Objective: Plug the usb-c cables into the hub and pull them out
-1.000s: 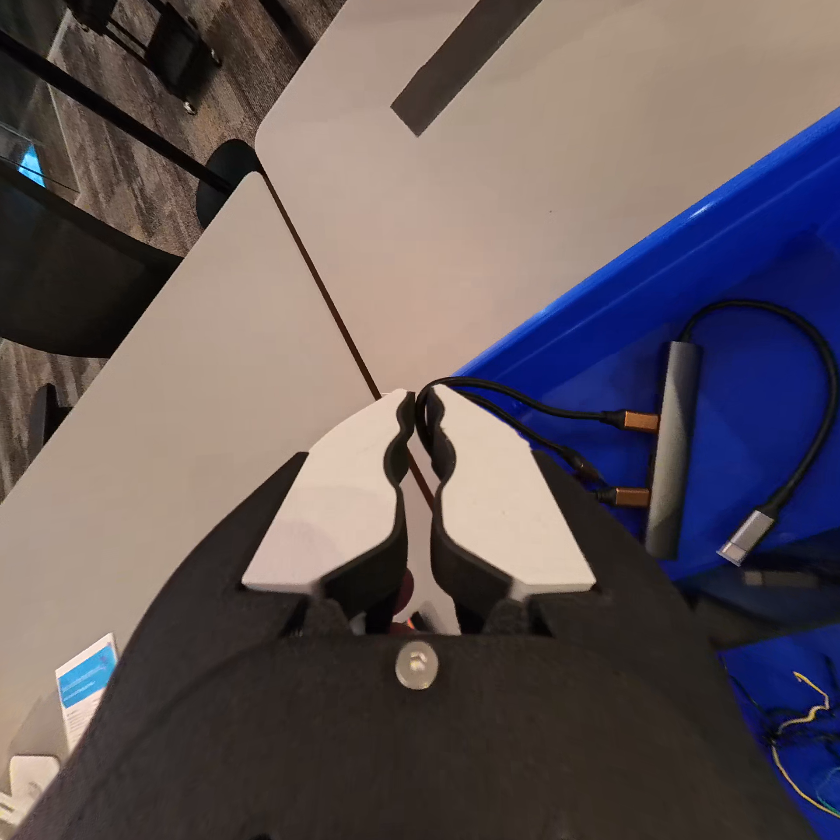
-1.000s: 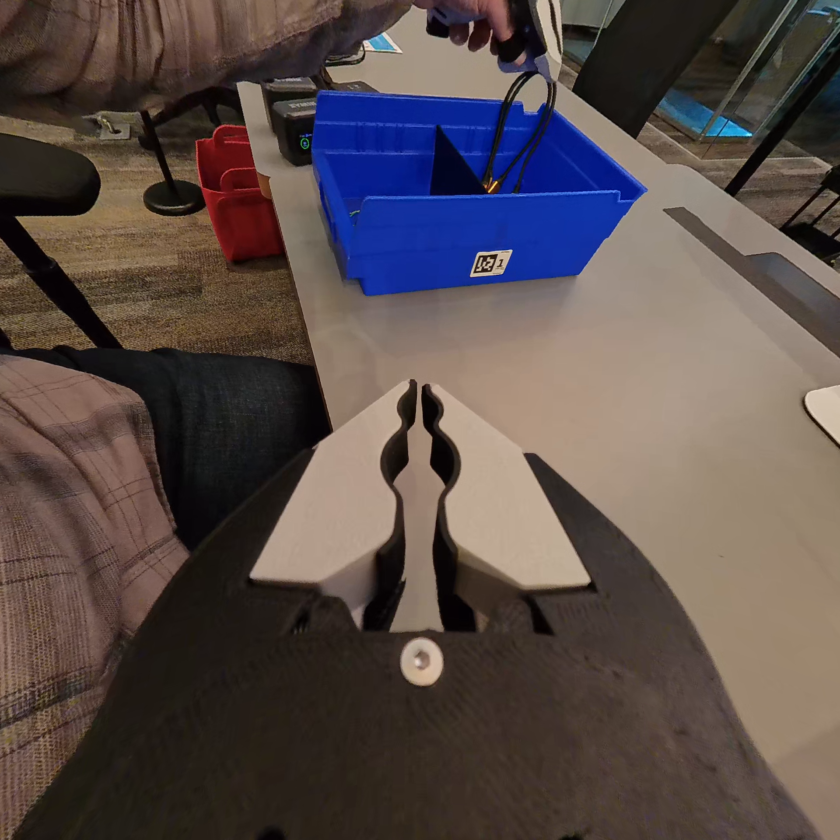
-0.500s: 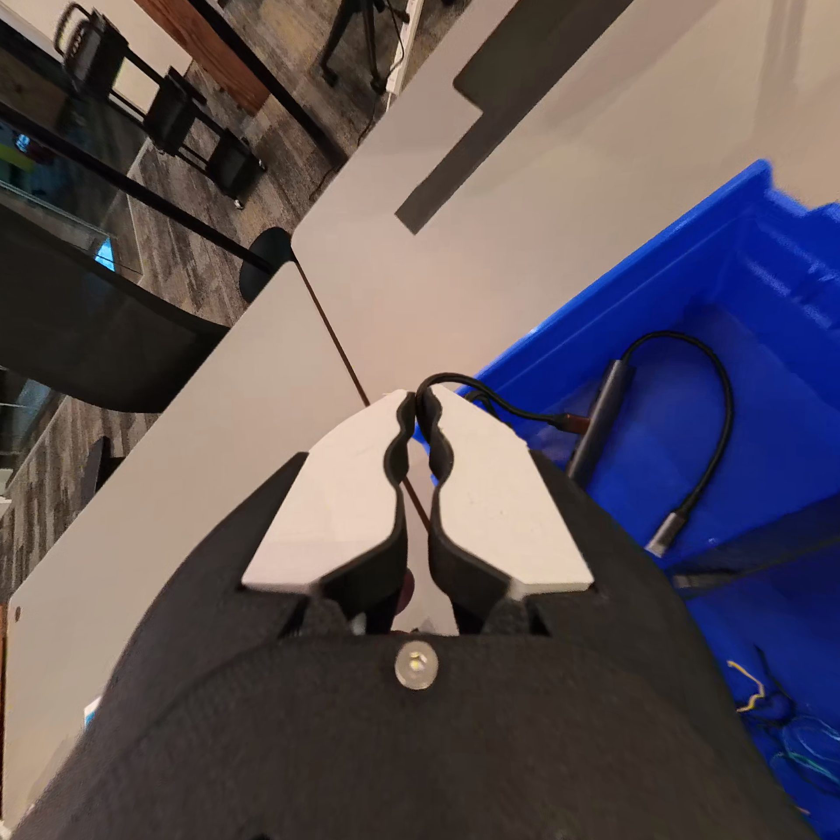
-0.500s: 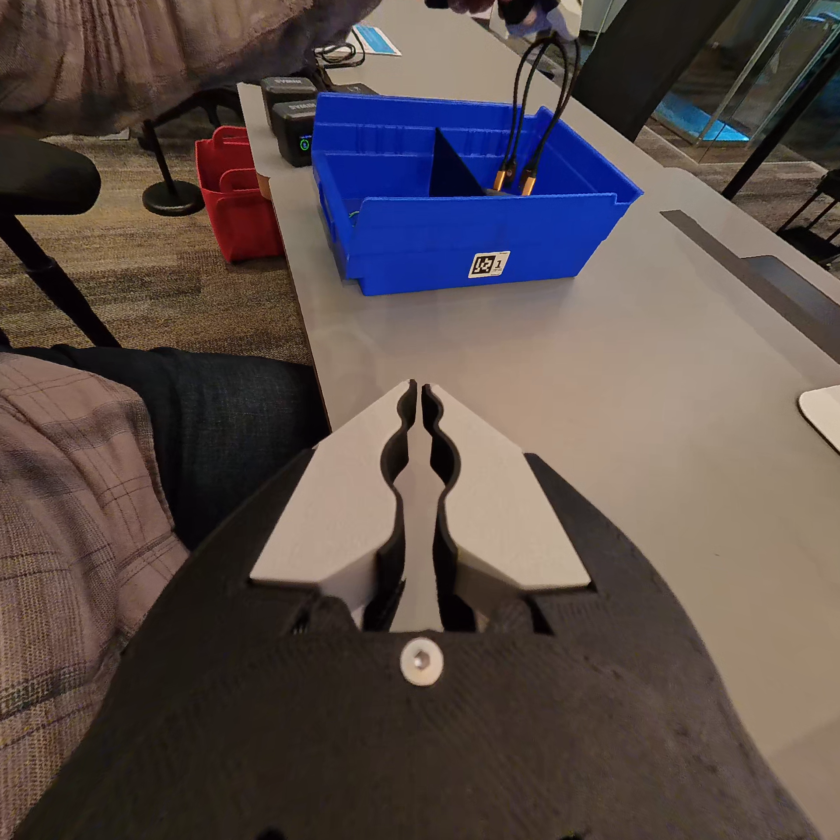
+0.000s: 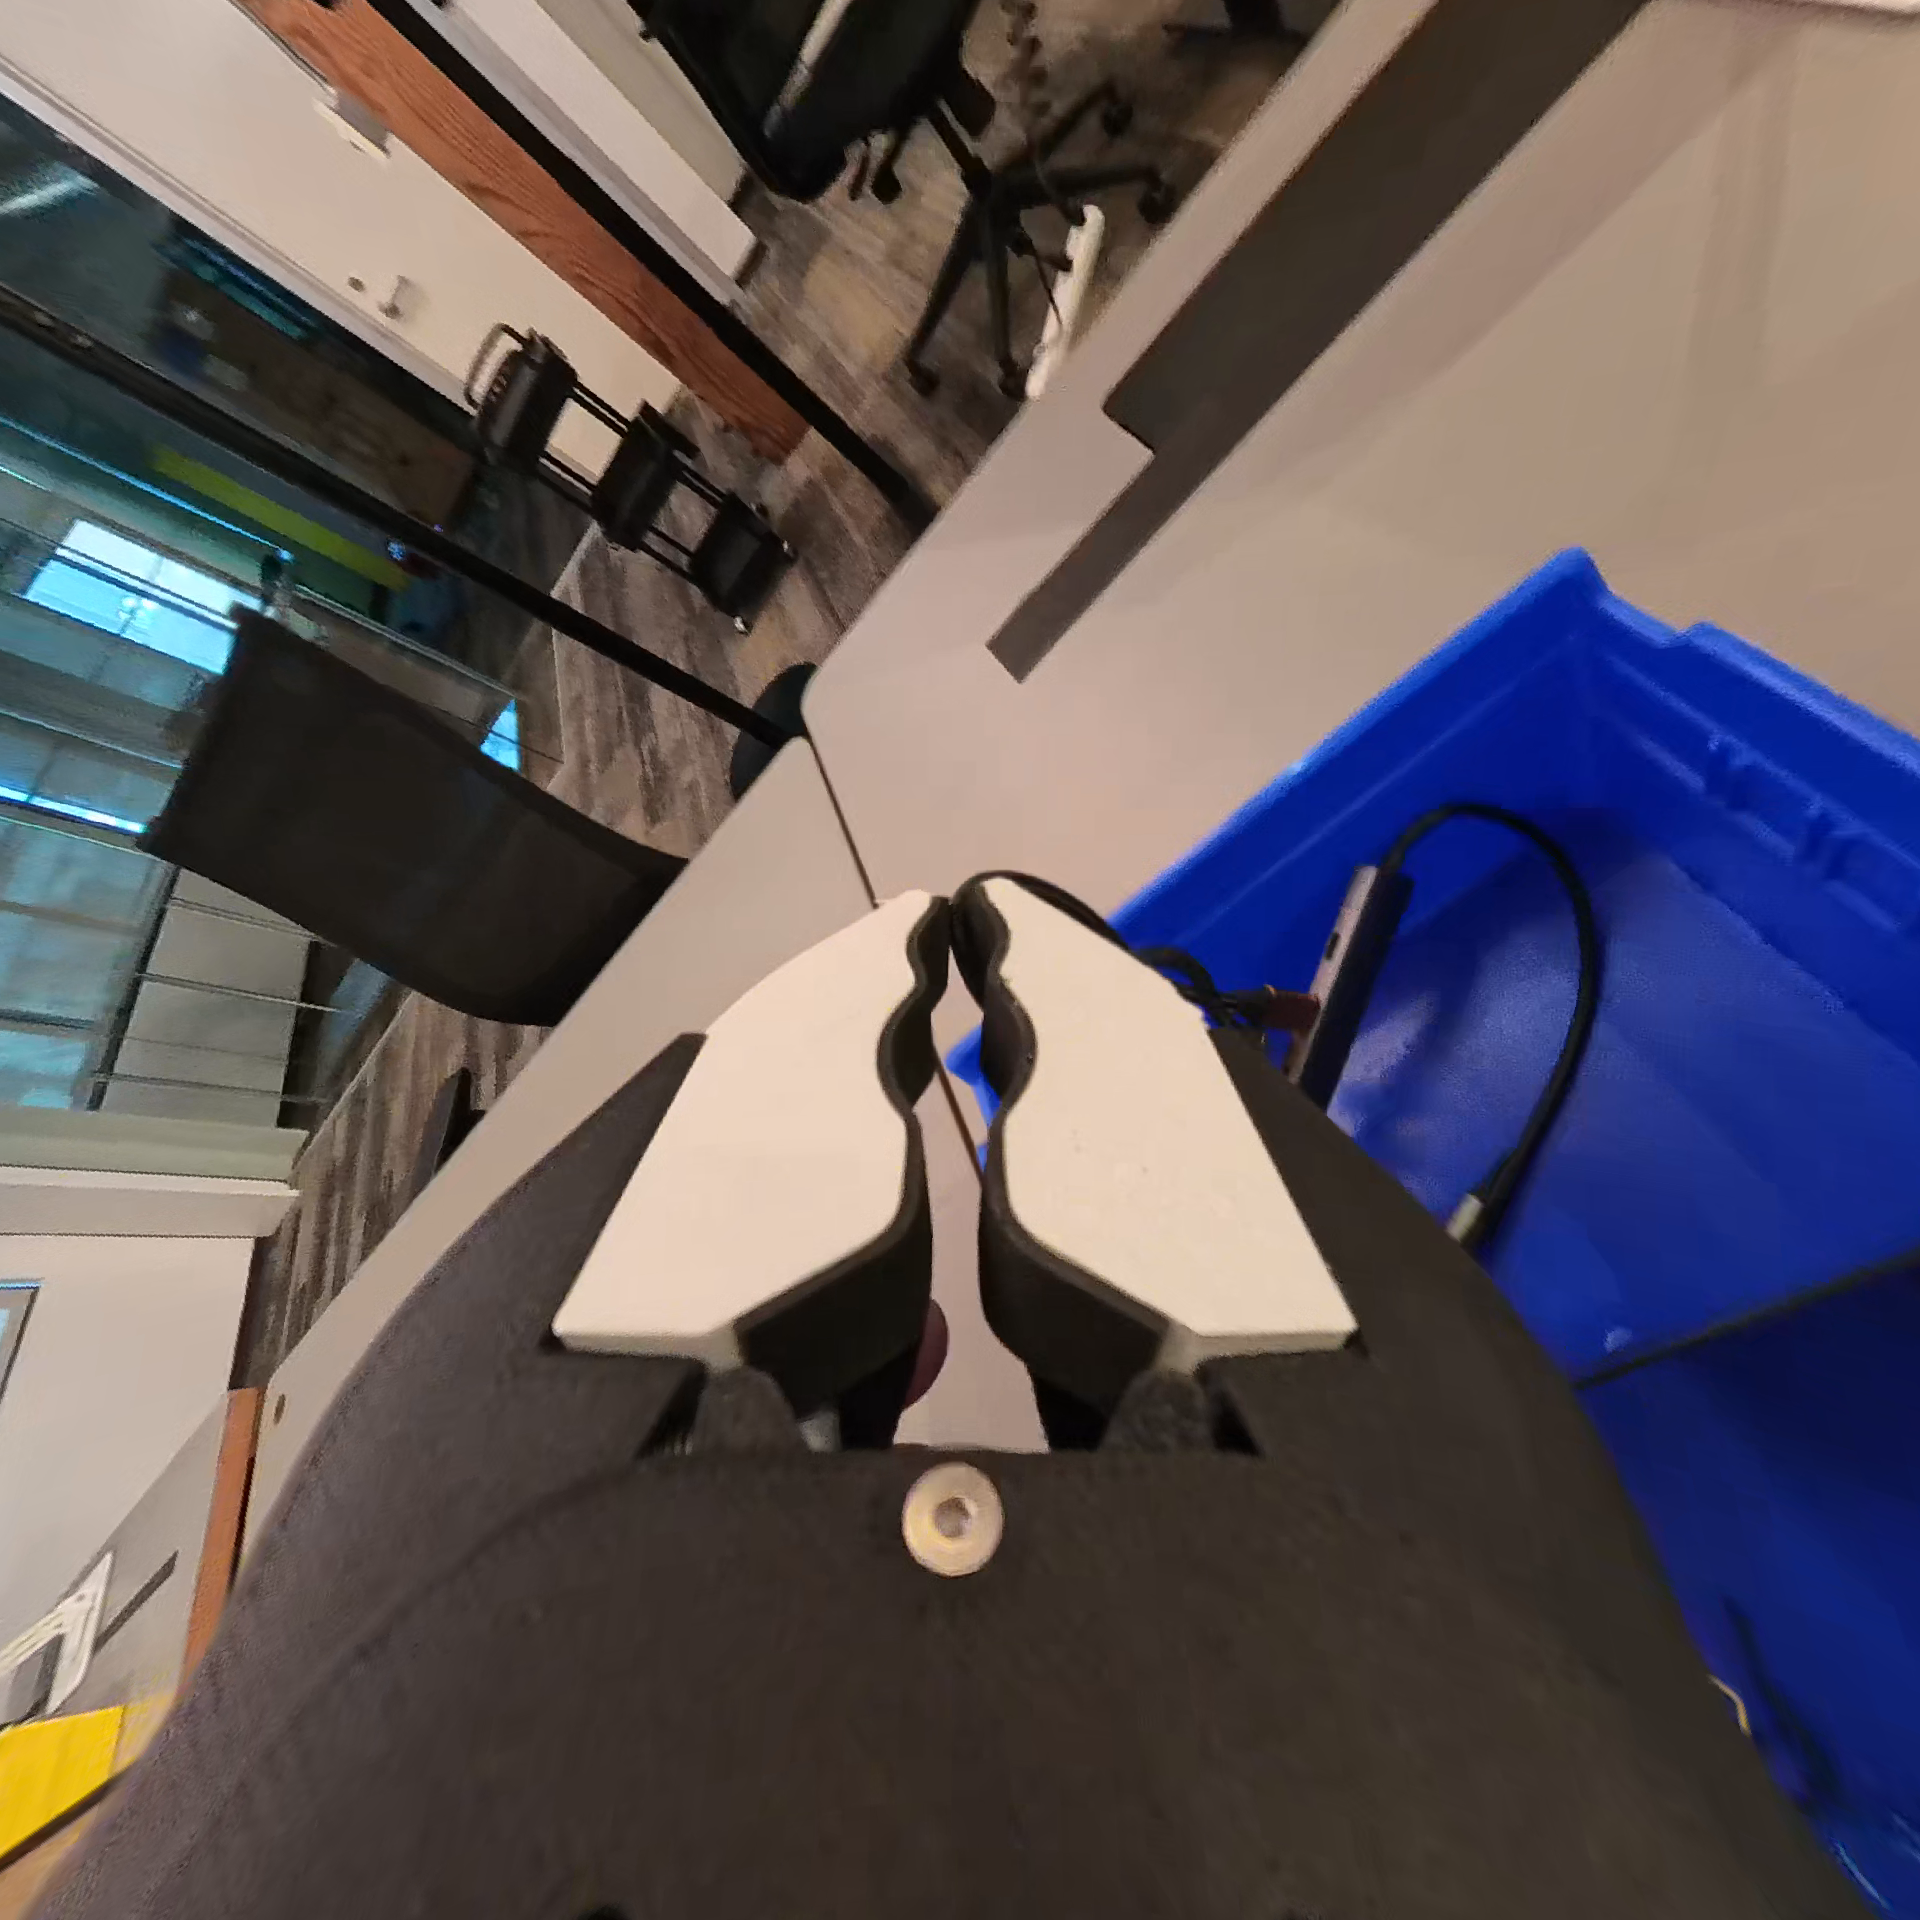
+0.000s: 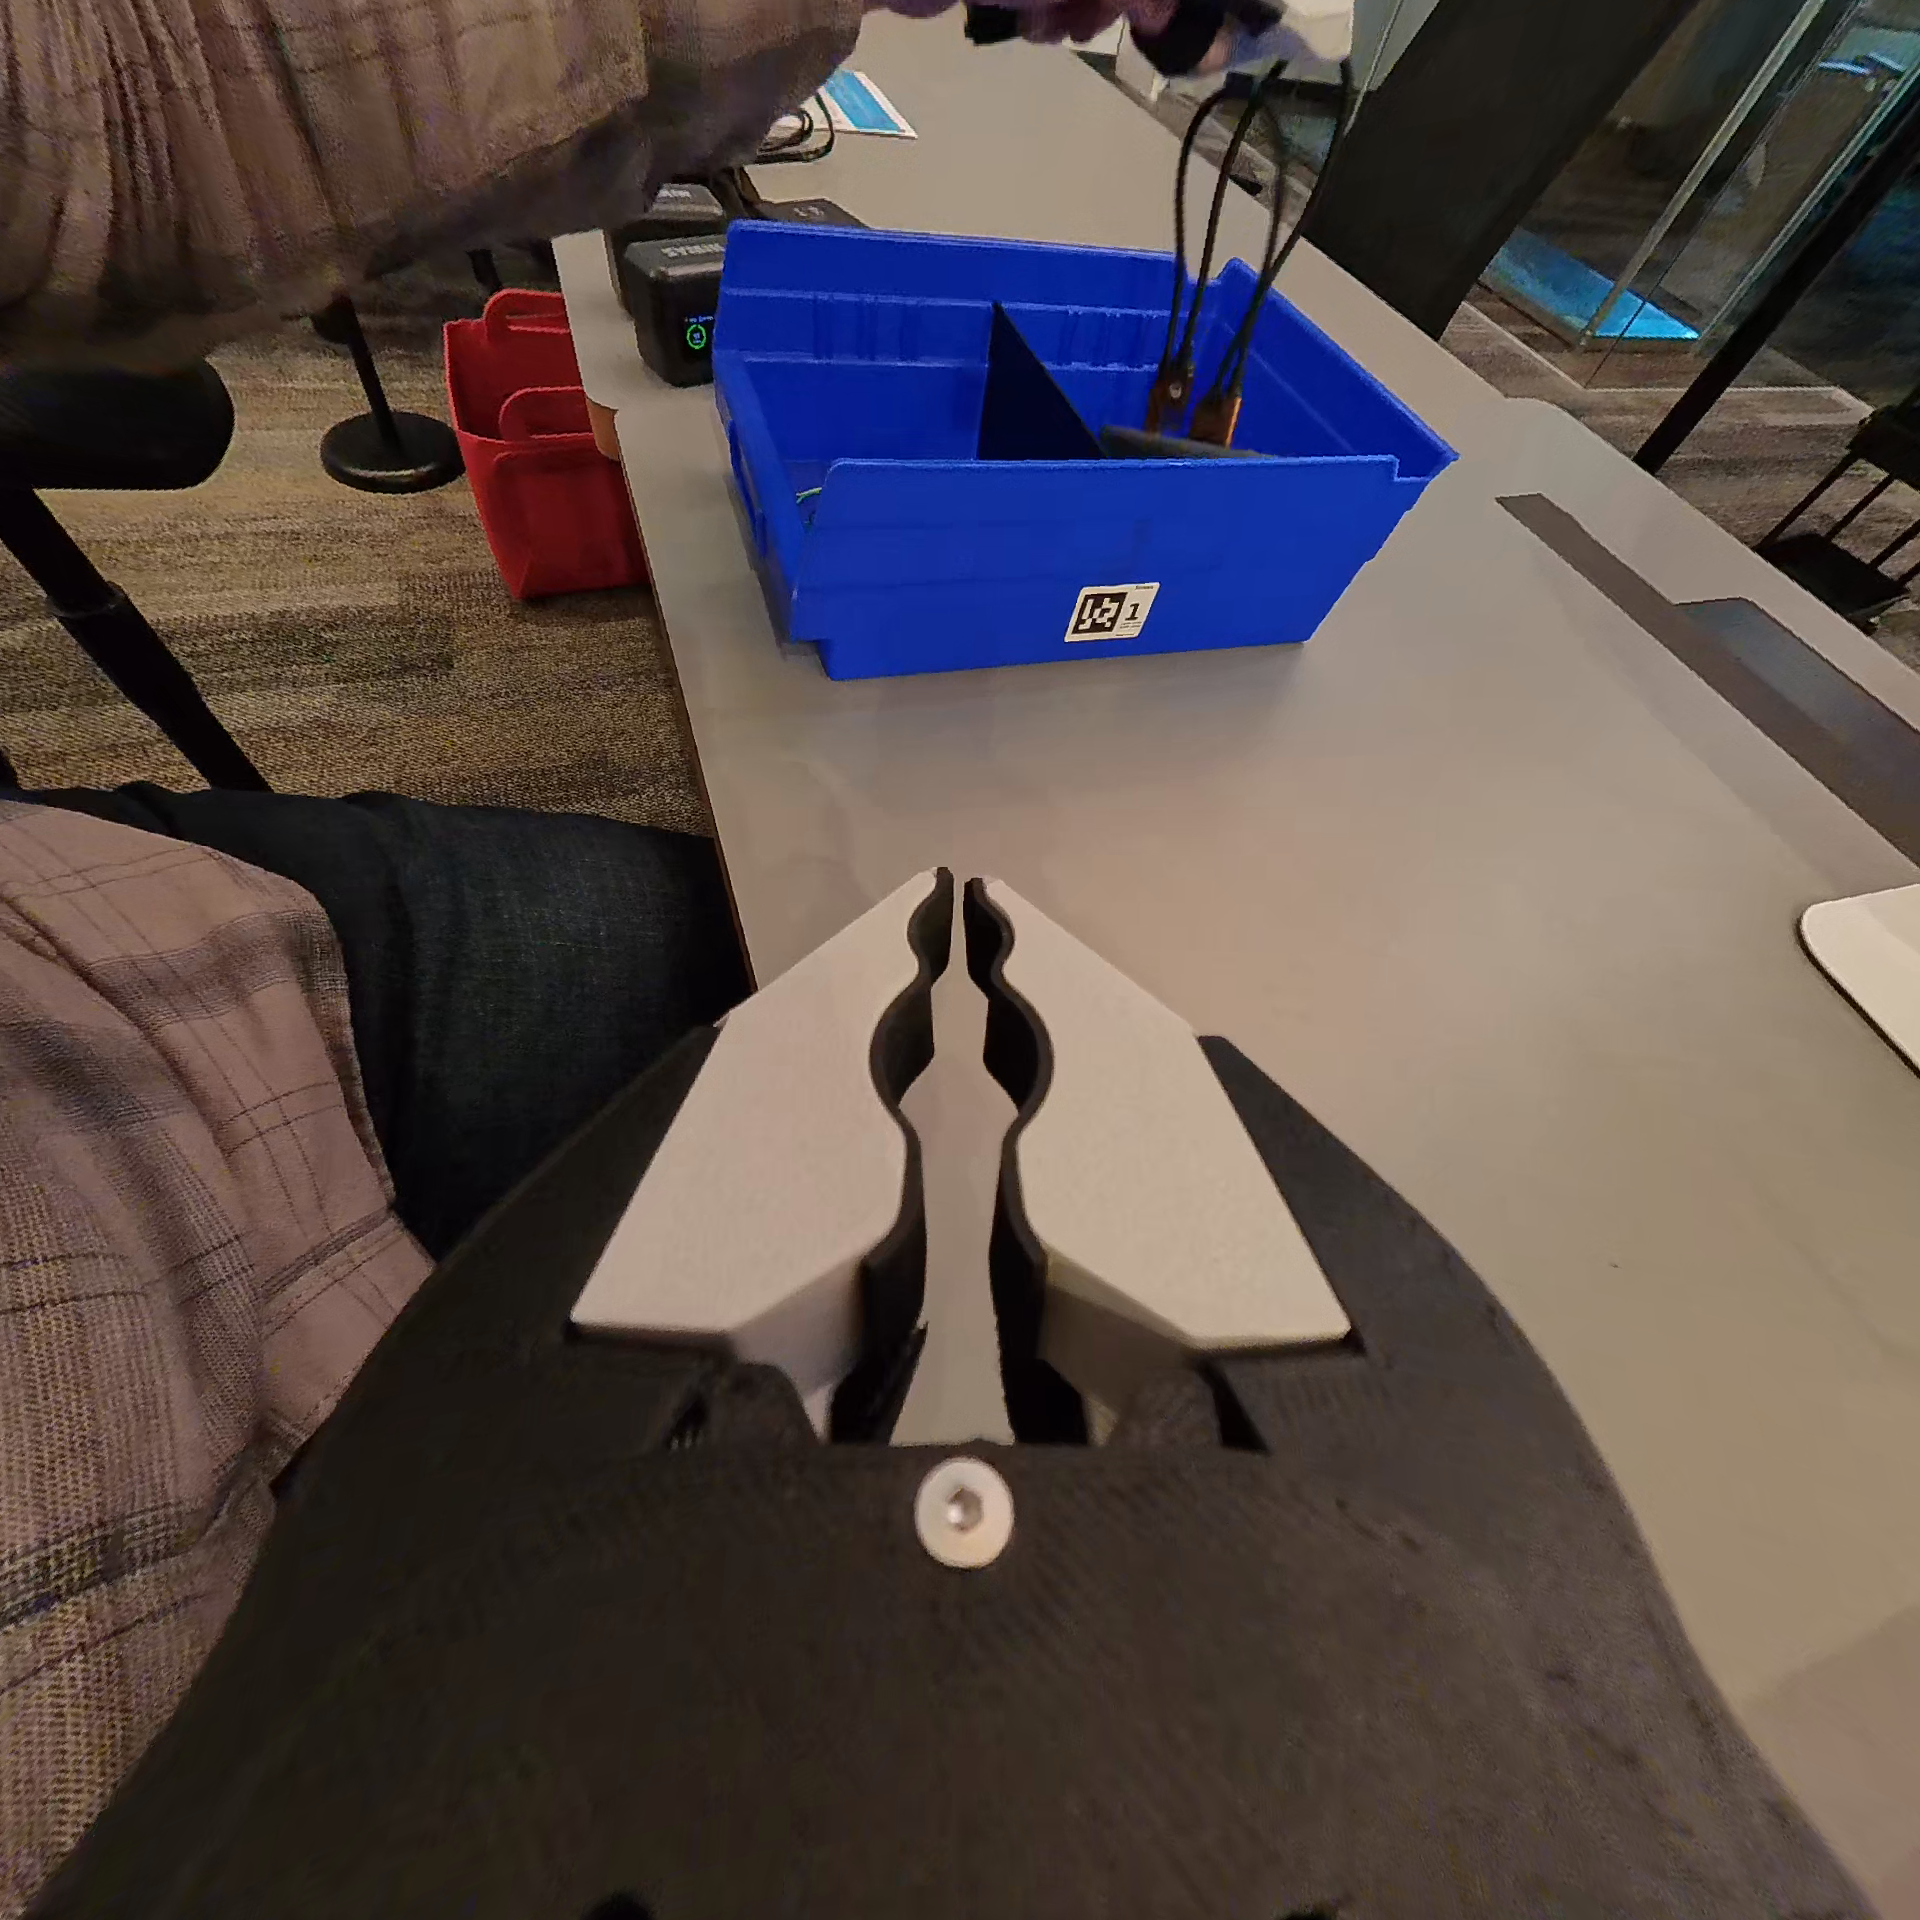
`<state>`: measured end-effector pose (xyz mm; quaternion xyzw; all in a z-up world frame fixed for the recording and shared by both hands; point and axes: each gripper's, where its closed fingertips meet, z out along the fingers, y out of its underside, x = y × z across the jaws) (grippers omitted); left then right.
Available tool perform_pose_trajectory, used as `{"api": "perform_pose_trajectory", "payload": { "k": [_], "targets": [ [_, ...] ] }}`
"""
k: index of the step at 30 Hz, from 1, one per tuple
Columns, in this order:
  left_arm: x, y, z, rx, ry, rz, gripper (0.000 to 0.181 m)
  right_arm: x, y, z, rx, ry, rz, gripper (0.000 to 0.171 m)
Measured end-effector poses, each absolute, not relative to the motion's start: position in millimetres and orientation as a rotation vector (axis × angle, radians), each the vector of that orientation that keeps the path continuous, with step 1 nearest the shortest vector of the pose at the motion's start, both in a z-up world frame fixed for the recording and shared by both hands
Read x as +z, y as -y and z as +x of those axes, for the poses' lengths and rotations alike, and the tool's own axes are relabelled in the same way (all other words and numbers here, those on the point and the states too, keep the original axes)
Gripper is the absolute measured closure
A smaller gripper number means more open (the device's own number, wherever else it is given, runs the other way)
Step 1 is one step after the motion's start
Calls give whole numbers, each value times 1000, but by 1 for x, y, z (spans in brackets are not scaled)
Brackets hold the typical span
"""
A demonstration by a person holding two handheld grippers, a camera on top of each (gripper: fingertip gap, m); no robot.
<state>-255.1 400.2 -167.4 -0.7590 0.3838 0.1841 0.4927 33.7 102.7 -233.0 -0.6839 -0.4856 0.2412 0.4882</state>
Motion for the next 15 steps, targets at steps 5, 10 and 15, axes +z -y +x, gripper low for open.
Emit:
{"api": "perform_pose_trajectory", "payload": {
  "k": [5, 10, 15],
  "targets": [
    [-196, -391, -246, 425, -998, -1878, 178, -232, -101, 33, 578, 1191, -1657, 171],
    [-204, -385, -251, 496, -1052, -1900, 179, -233, -101, 34, 580, 1190, -1662, 171],
    [-196, -394, -268, 552, -968, -1912, 180, -235, -99, 32, 580, 1206, -1663, 171]
  ]
}}
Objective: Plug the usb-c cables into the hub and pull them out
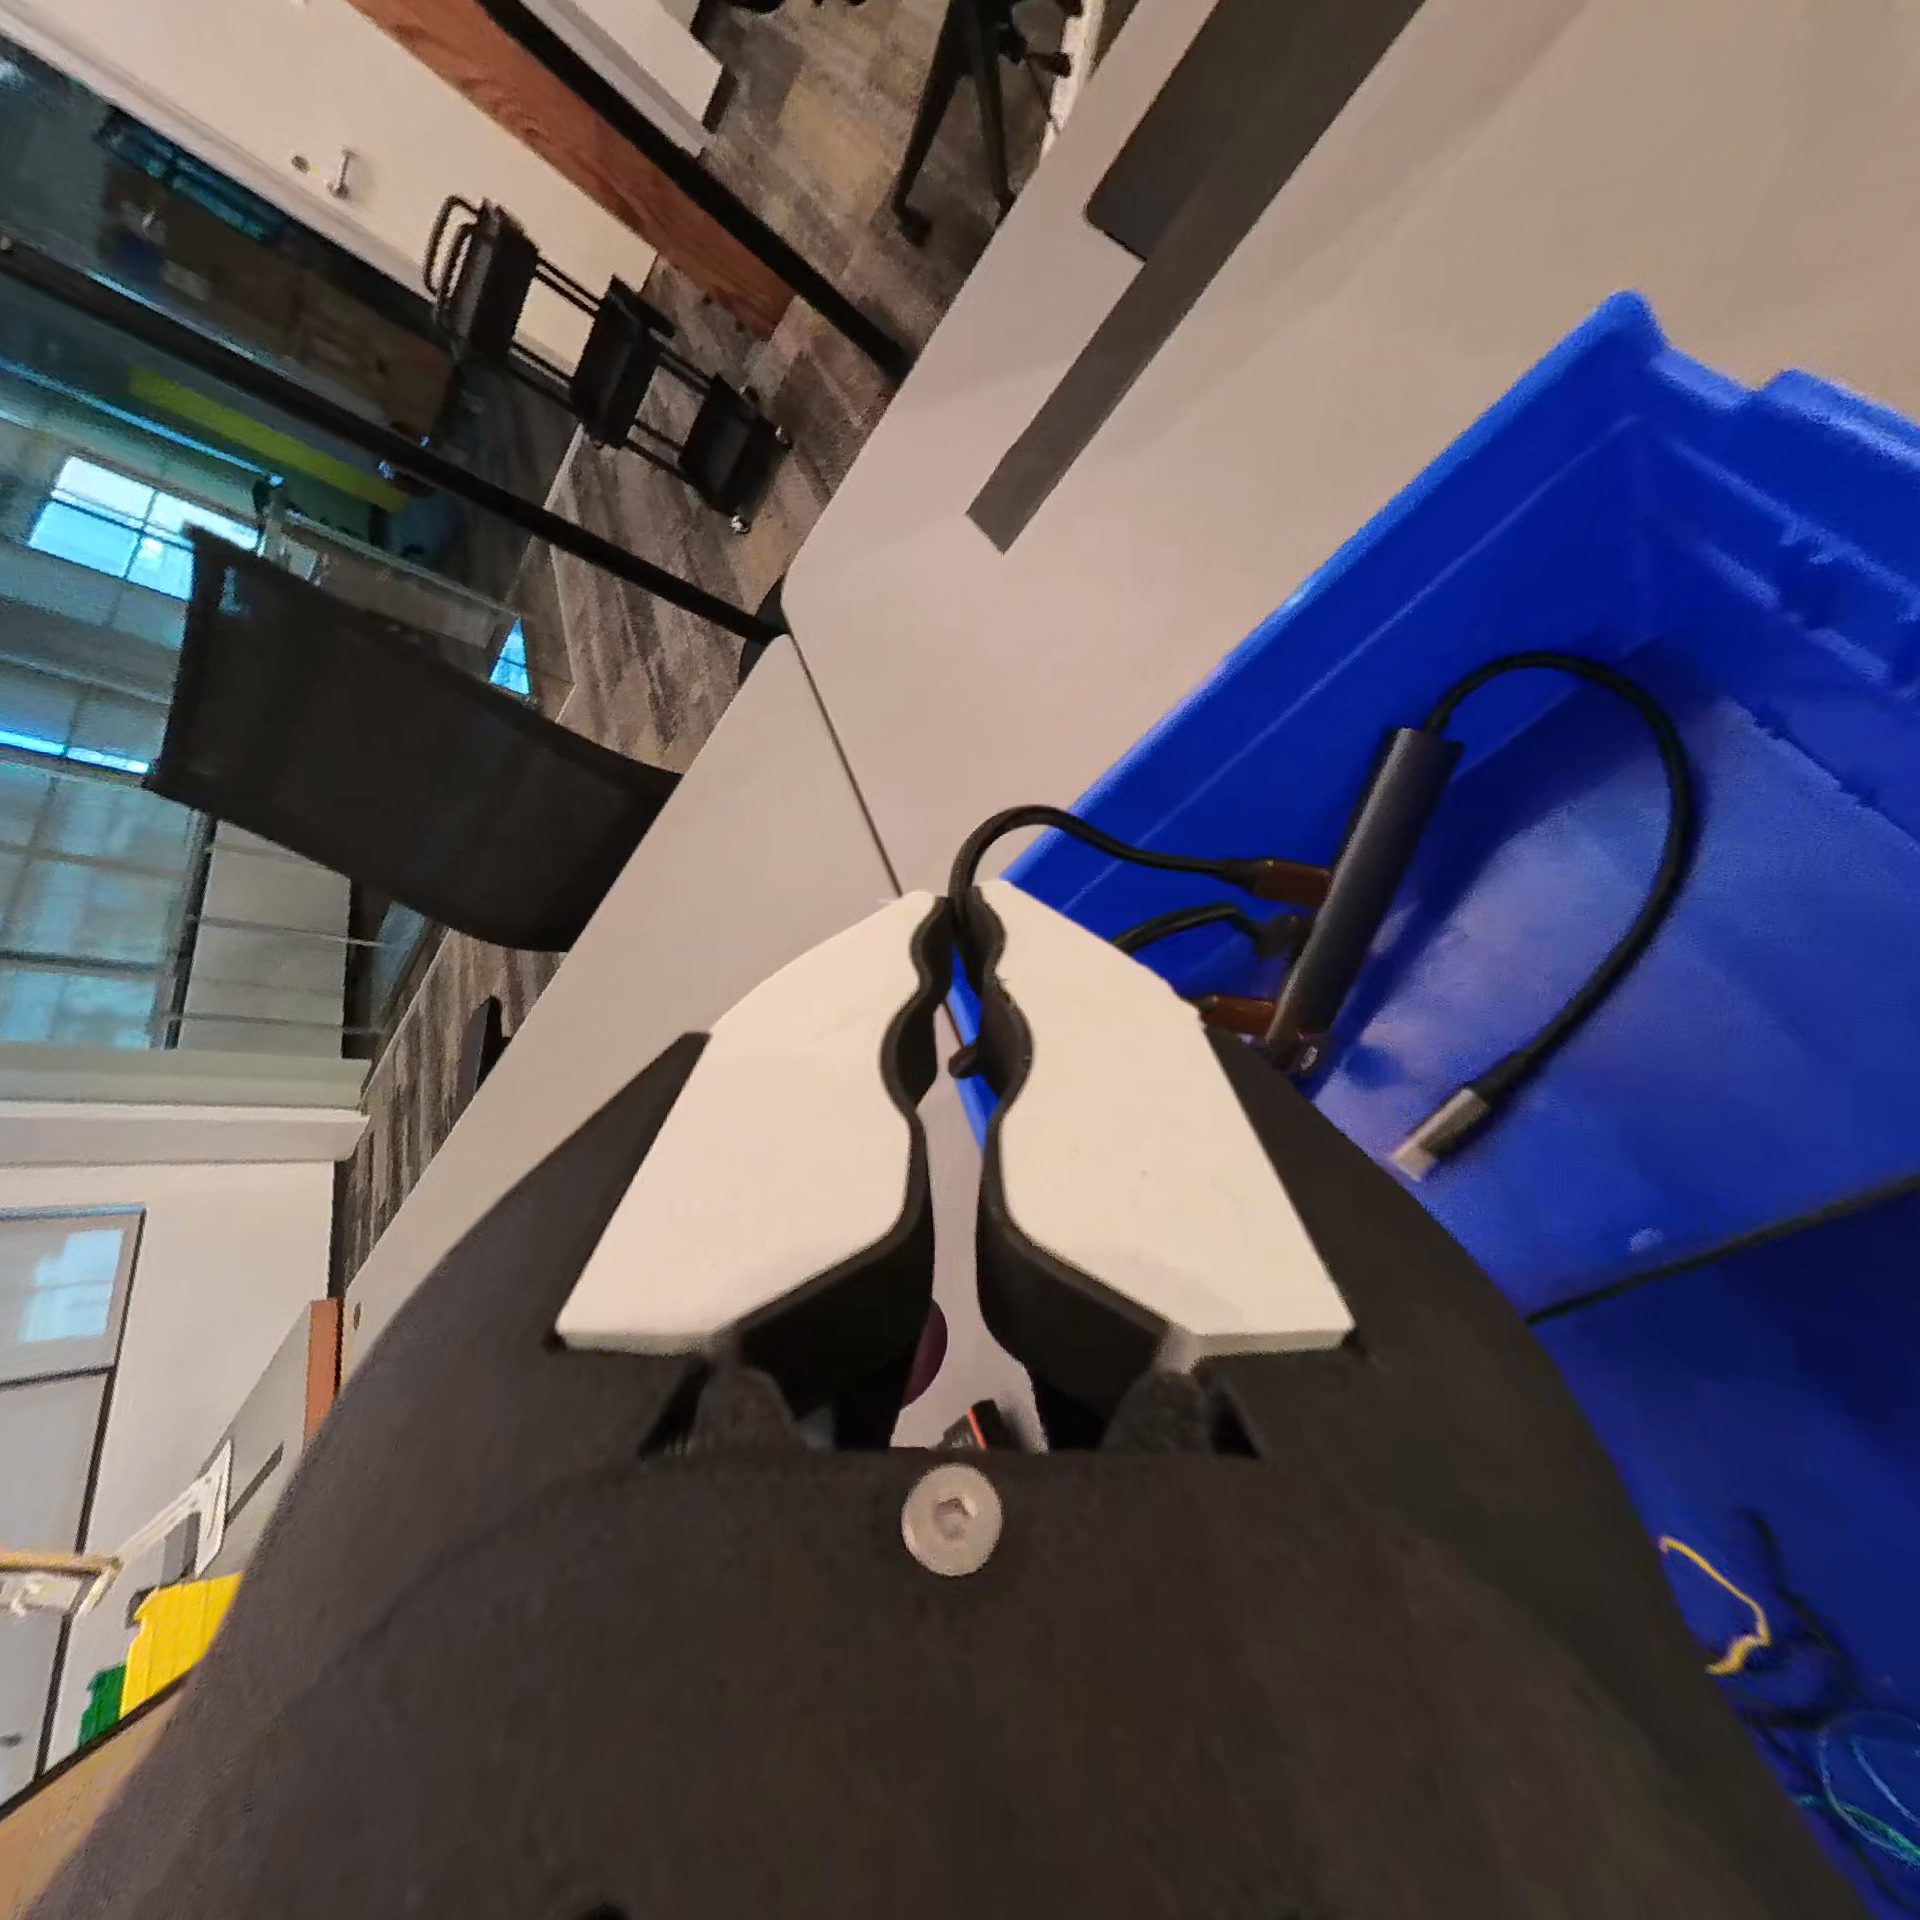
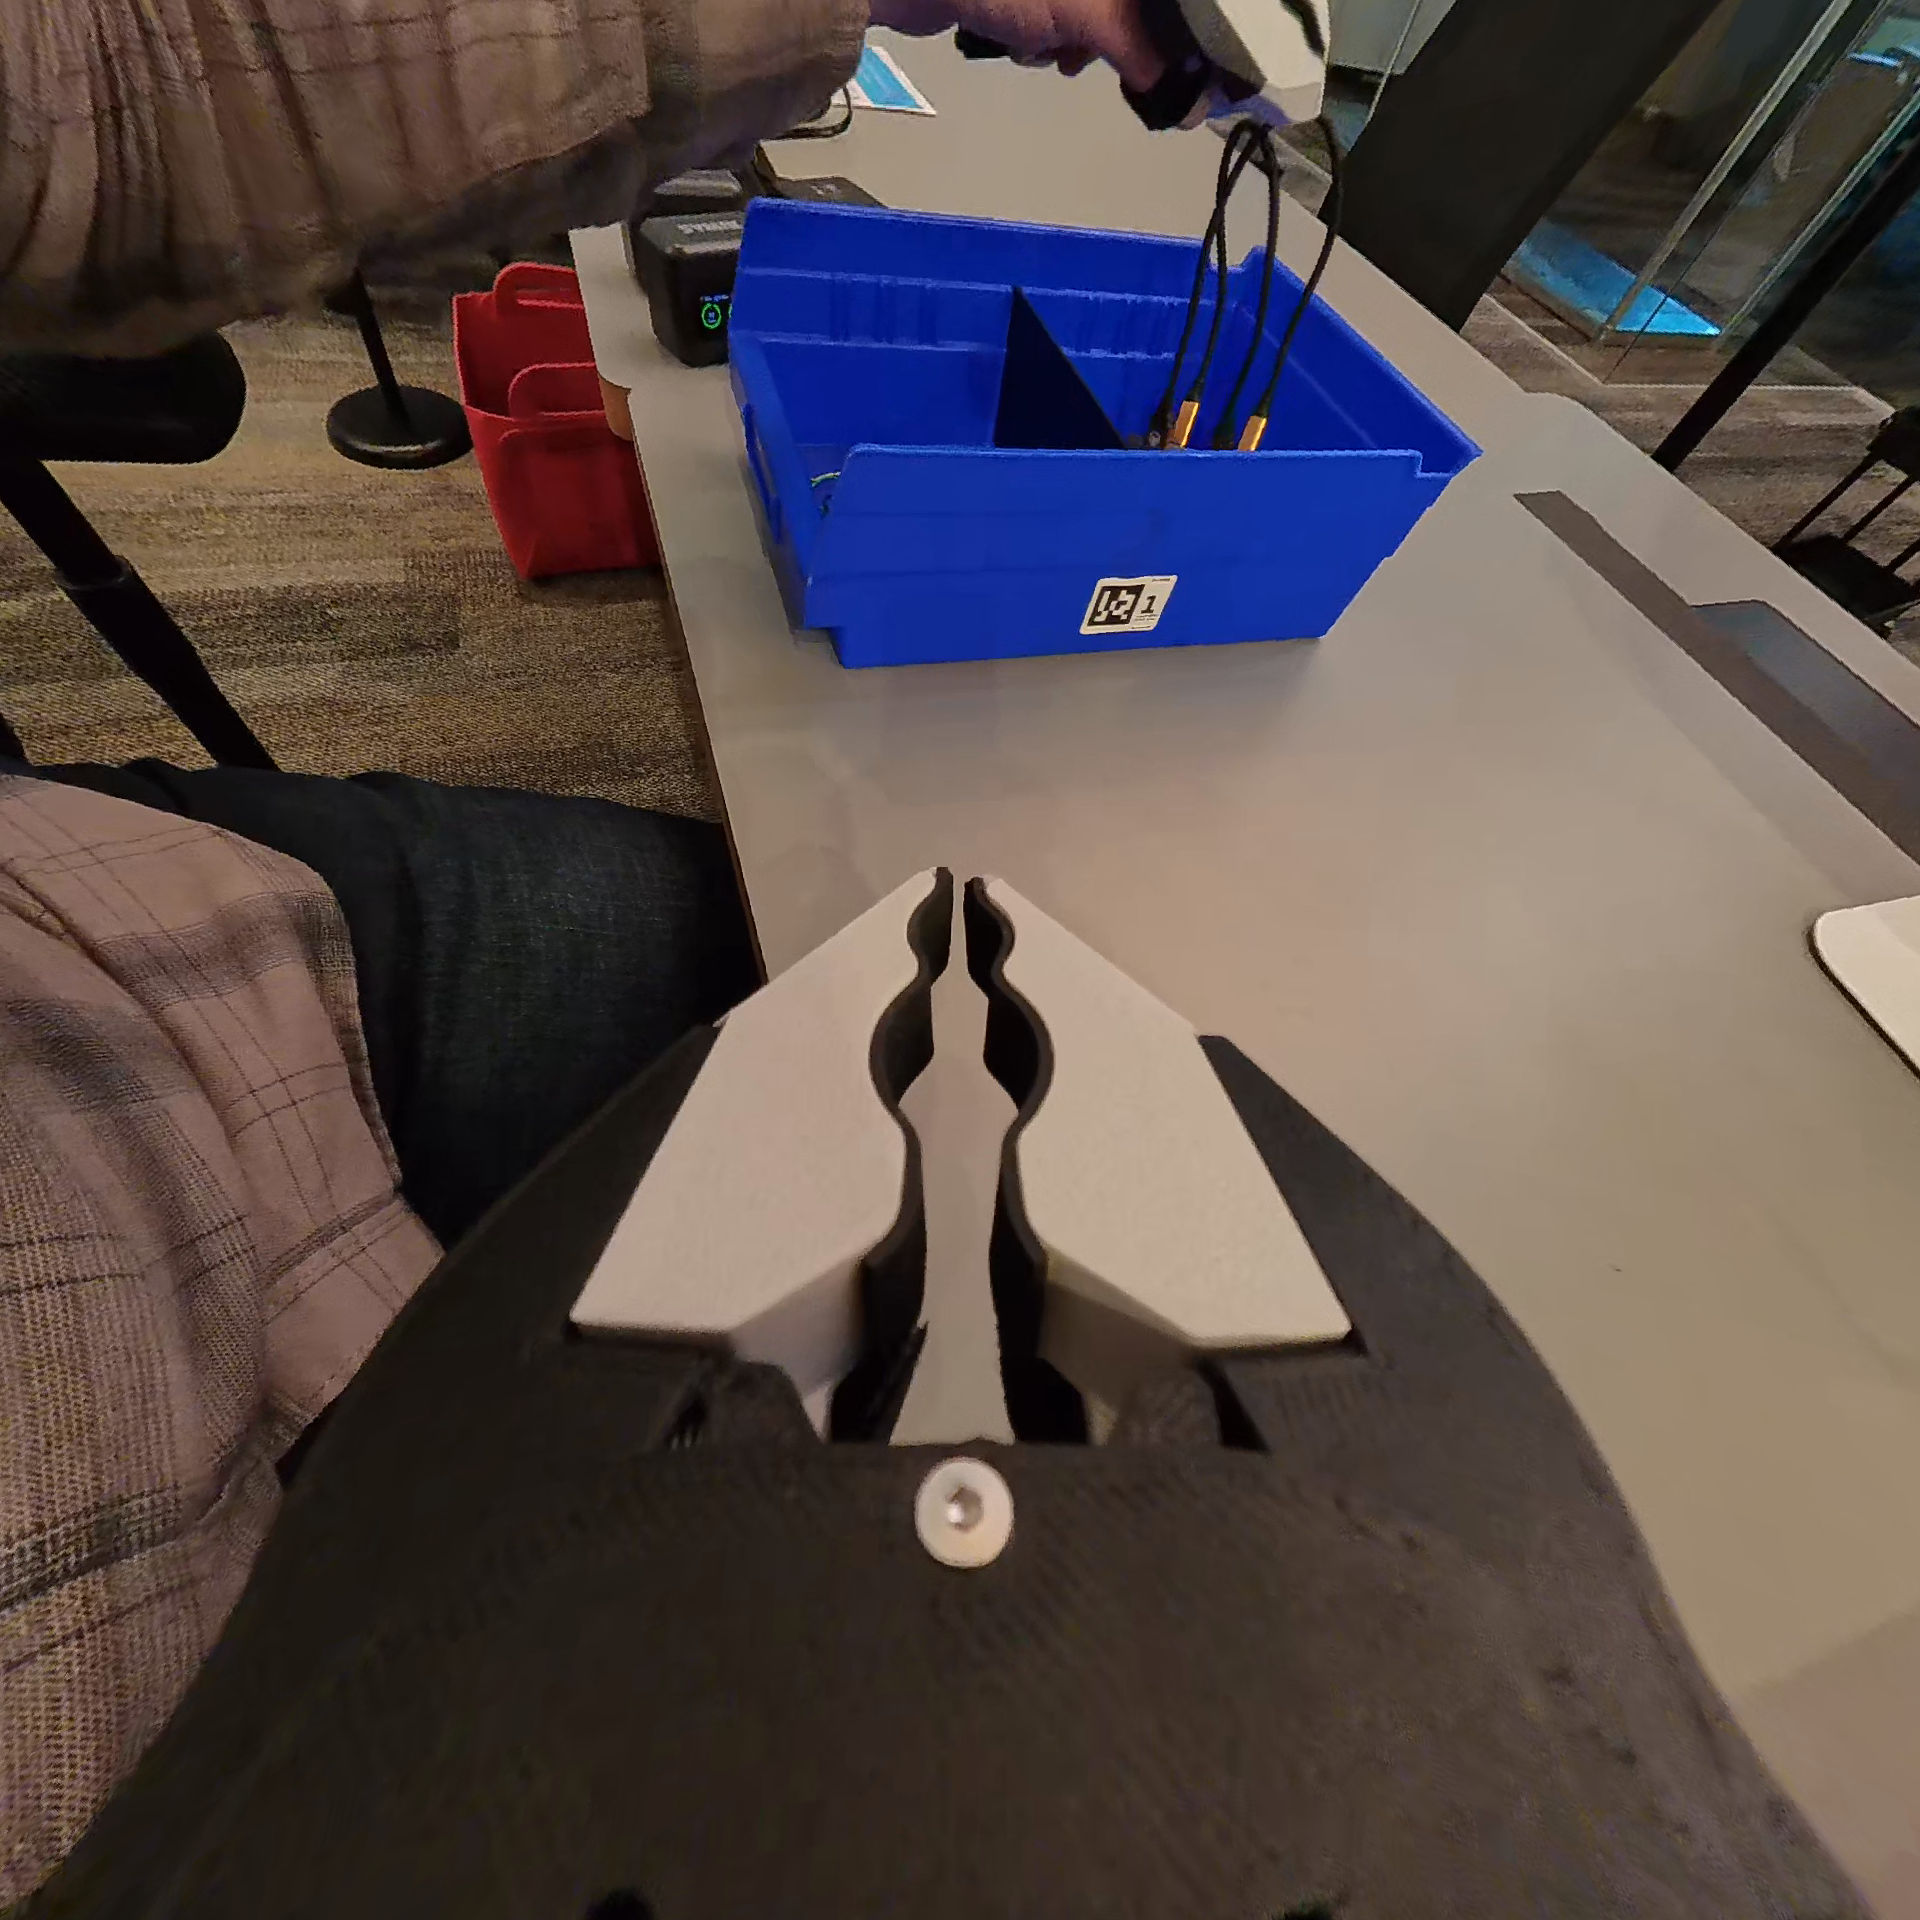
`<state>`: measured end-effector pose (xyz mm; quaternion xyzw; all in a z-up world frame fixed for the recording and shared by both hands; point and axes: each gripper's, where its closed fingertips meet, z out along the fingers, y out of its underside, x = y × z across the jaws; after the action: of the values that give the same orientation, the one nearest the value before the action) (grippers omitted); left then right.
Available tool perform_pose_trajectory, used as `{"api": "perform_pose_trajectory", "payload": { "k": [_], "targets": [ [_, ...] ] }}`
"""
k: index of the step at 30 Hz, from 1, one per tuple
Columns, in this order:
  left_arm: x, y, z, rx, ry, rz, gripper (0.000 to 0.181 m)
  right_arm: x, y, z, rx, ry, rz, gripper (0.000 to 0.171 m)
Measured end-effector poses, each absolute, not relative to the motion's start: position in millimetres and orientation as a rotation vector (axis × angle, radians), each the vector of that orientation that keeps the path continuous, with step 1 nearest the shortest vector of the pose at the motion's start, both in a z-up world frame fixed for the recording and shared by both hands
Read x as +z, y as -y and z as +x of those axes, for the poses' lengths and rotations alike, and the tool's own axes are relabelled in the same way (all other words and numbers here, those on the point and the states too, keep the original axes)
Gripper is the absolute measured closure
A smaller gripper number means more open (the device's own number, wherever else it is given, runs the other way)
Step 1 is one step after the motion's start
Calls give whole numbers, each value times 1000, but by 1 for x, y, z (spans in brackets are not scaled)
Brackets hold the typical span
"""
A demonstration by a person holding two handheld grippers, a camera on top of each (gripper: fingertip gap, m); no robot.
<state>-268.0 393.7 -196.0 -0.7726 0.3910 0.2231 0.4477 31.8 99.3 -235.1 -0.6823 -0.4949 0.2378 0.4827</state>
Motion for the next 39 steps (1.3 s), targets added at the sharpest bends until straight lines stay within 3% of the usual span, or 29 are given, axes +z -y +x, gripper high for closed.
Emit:
{"api": "perform_pose_trajectory", "payload": {
  "k": [6, 20, 27, 34, 39],
  "targets": [
    [-217, -406, -303, 697, -966, -1998, 180, -235, -99, 33, 575, 1209, -1663, 171],
    [-223, -368, -291, 366, -1066, -2115, 181, -239, -99, 33, 589, 1215, -1674, 171],
    [-220, -366, -300, 498, -1093, -2126, 179, -238, -97, 32, 586, 1225, -1671, 171],
    [-221, -394, -308, 497, -933, -2103, 153, -237, -97, 33, 581, 1224, -1669, 171],
    [-221, -407, -306, 541, -923, -2047, 148, -237, -98, 35, 586, 1217, -1673, 171]
  ]
}}
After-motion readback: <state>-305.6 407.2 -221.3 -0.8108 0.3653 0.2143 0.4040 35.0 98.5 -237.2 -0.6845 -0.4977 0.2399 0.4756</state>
